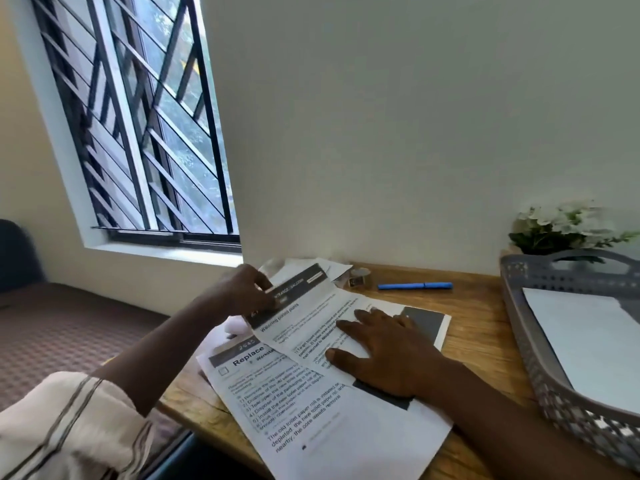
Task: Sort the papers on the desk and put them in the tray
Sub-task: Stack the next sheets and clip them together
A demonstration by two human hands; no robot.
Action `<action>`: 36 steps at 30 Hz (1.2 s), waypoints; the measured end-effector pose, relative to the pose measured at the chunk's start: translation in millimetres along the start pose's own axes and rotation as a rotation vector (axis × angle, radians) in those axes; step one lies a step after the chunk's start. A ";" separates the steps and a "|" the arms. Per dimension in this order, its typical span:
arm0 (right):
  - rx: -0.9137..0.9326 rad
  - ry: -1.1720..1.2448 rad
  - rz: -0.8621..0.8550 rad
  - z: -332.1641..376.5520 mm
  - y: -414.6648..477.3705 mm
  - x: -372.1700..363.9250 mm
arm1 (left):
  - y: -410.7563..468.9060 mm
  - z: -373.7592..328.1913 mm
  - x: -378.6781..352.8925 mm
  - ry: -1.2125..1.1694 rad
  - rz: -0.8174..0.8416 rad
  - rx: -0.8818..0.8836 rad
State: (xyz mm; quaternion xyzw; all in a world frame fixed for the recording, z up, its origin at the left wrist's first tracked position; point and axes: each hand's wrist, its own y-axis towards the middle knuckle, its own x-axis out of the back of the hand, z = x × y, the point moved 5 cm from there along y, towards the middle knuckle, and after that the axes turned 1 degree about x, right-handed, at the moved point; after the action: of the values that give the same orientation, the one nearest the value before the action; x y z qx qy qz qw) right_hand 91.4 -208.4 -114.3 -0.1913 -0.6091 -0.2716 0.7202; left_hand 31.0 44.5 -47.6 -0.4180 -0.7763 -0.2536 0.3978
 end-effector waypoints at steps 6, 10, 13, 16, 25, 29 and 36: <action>0.046 0.009 -0.017 4.9 -2.5 4.0 | -24.4 -43.3 3.8 0.083 -0.084 -0.400; 0.065 0.029 -0.005 10.8 -6.9 10.4 | -40.3 -45.7 -33.5 -0.017 0.397 -0.407; 0.061 0.020 -0.007 8.1 -5.6 8.4 | -38.1 -36.5 -61.7 0.045 0.431 -0.399; 0.064 0.022 0.013 6.6 -5.4 6.2 | -31.0 -28.2 -79.8 0.189 0.362 -0.463; 0.104 0.021 0.027 9.4 -5.7 6.6 | 15.4 -39.2 -106.5 0.426 0.321 -0.484; 0.095 0.010 0.019 6.2 -2.8 3.7 | 37.8 -54.0 -107.4 0.408 0.092 -0.537; -0.026 -0.007 -0.008 4.6 2.3 -1.6 | 39.1 -49.8 -83.9 0.637 -0.313 -0.462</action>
State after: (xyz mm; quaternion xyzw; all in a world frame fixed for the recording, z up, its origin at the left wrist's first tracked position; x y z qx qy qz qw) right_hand 89.1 -203.6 -114.9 -0.1988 -0.6088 -0.2817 0.7145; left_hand 112.5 -8.8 -87.2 -0.2739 -0.5913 -0.5950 0.4704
